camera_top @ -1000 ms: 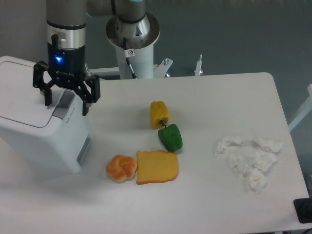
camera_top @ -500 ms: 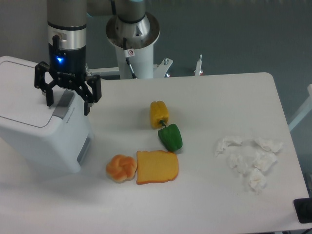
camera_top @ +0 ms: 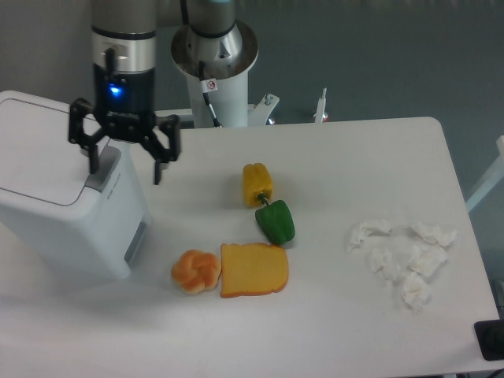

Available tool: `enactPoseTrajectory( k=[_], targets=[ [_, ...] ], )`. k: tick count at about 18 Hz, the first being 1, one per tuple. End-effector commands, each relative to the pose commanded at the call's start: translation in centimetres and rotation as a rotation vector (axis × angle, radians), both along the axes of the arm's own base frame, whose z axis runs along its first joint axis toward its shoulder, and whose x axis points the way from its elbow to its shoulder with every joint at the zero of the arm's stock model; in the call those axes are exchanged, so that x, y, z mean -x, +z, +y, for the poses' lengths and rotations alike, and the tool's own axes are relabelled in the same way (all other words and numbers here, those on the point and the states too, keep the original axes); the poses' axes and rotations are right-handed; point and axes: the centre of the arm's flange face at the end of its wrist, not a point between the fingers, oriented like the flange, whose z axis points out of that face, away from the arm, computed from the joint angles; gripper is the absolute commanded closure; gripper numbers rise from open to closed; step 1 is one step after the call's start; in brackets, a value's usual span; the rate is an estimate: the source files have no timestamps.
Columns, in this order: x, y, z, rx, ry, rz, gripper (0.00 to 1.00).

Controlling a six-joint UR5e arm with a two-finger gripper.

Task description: Close the trash can

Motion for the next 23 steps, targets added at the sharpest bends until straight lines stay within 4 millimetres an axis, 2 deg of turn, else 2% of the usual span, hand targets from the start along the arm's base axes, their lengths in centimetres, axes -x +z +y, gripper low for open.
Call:
enactPoseTrajectory(
  k=[2, 6, 9, 11, 14, 18, 20, 21, 23],
  targets=[
    [3.6, -0.6, -0.7, 0.015, 0.015, 0.016, 0.0],
    [10.9, -2.5, -0.8, 0.038, 0.097, 0.002, 0.0],
    [15.6, -4.1, -1.0, 0.058, 0.123, -0.001, 0.0],
    [18.2, -6.5, -1.3, 0.1, 0.05, 0.021, 0.0],
    [22.1, -9.3, -3.8, 0.167, -0.093, 0.074, 0.0],
    [26.7, -13.0, -6.1, 0.23, -0.237, 0.112, 0.0],
    [28.8, -14.1, -8.0, 0.261, -0.308, 0.112, 0.0],
    [29.7, -14.0, -8.9, 0.275, -0.358, 0.117, 0.0],
    [31.6, -15.0, -9.5, 0.337, -0.427, 0.115, 0.0]
  ],
)
